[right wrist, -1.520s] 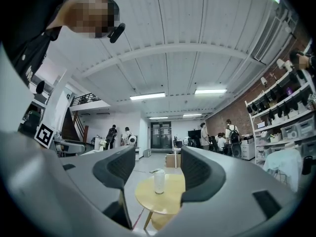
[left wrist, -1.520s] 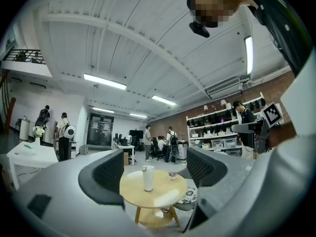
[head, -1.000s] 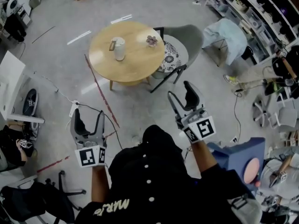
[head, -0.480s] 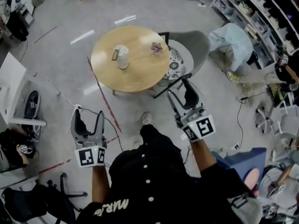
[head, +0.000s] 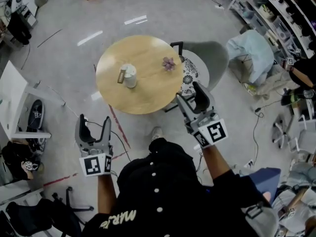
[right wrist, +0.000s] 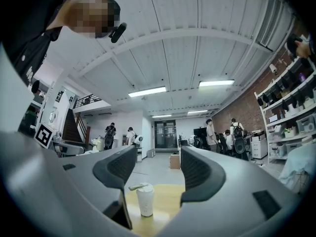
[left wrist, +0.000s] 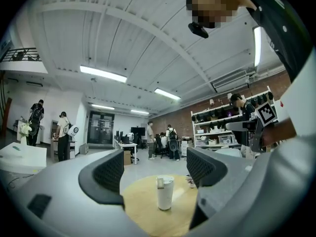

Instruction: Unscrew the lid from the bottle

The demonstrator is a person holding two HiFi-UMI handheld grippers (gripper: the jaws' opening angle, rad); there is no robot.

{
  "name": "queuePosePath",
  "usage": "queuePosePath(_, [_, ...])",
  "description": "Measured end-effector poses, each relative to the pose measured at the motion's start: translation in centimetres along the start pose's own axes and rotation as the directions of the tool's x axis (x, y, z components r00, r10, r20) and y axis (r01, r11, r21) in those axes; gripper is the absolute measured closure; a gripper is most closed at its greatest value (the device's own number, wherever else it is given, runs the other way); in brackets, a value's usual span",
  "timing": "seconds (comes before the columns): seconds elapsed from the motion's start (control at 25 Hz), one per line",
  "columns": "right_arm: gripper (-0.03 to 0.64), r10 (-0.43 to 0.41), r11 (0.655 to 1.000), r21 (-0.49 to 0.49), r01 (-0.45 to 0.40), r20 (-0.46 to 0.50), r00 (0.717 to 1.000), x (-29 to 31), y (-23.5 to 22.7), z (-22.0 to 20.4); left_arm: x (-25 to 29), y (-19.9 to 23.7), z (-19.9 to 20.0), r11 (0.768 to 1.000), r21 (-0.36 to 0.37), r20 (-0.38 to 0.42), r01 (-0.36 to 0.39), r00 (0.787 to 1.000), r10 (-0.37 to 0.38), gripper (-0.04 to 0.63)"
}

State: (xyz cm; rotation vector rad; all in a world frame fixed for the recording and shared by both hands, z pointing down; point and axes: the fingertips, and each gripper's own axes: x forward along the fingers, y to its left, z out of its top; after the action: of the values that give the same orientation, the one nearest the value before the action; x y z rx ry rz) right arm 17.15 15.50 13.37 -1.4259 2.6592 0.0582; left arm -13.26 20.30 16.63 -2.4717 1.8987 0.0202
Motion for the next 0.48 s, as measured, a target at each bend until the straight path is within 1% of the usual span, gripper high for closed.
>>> queuePosePath(0.12, [0.344, 0.000, 1.000, 0.000, 0.000, -0.040, 0.999, 2.6, -2.5, -0.8, 3.1, 0.2, -0.1, 1.000, -0.006, -0.007, -0.007, 1.000, 0.007, 0.213])
queuePosePath(0.28, [0.344, 0.048, 0.999, 0.026, -0.048, -0.007, 0.999, 6.0, -5.1, -1.0, 6.8, 0.6, -0.4, 1.000, -0.011, -0.010, -0.026, 1.000, 0.026, 0.213])
queuePosePath(0.48, [0.344, 0.073, 0.996, 0.045, -0.072, -0.021, 0.997, 8.9, -7.9, -2.2, 10.8, 0.1, -1.4, 0.998, 0.044, -0.049, -0.037, 0.998, 0.039, 0.213])
